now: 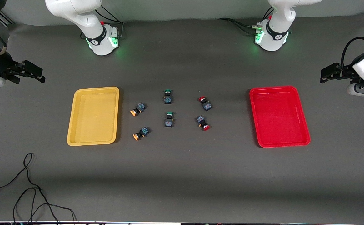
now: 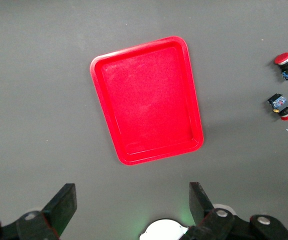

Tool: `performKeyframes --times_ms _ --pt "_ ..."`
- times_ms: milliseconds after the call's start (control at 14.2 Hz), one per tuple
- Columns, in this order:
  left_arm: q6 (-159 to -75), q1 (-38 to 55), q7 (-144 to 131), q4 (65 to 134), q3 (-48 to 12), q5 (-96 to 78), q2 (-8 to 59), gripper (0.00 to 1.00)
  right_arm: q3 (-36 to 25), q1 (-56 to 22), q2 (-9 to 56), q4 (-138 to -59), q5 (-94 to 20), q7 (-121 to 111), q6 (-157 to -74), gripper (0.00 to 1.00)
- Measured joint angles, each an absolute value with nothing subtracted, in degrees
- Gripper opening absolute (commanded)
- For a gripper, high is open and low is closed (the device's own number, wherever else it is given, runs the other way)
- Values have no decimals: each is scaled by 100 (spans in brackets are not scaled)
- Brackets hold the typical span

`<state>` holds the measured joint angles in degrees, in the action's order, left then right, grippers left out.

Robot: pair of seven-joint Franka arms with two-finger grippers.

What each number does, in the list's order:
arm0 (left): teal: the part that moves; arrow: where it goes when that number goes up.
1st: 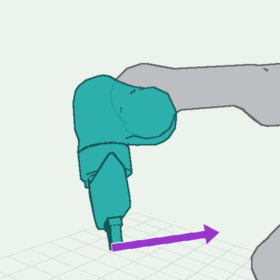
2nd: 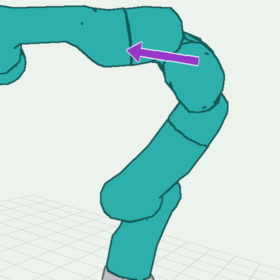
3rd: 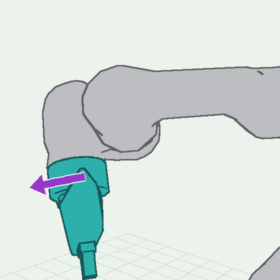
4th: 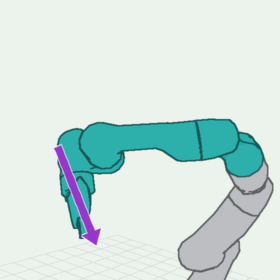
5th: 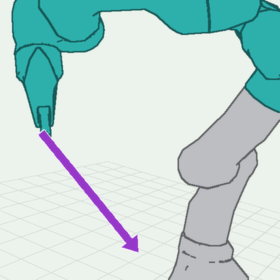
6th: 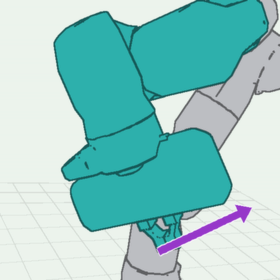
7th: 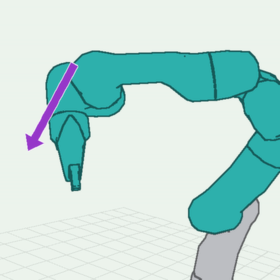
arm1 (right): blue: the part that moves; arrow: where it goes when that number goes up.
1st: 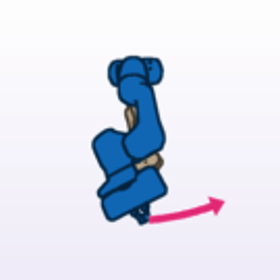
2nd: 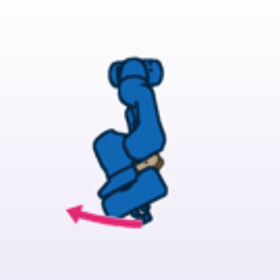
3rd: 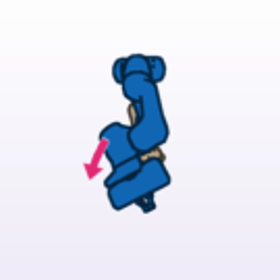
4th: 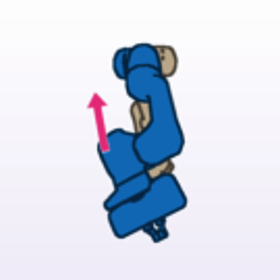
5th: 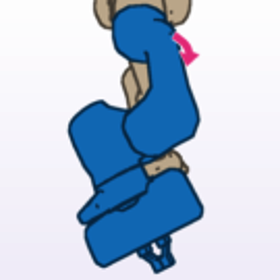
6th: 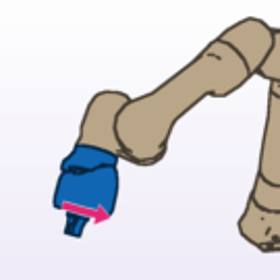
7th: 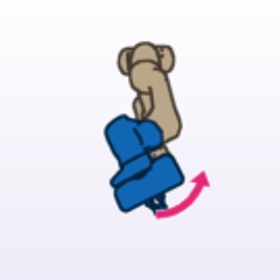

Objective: Place red and yellow buttons in trays

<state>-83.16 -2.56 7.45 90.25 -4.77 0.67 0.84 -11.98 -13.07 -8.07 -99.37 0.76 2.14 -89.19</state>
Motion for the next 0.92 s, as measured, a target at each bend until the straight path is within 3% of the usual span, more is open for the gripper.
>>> performKeyframes --times_ms 494,918 --pt "-8393 -253 507 9025 -466 77 96 100 -1140 -1313 -729 -9920 75 293 -8875 100" --pt "-8397 -253 498 9027 -454 78 189 100 -277 -1370 -134 -10008 13 2410 -9076 100"
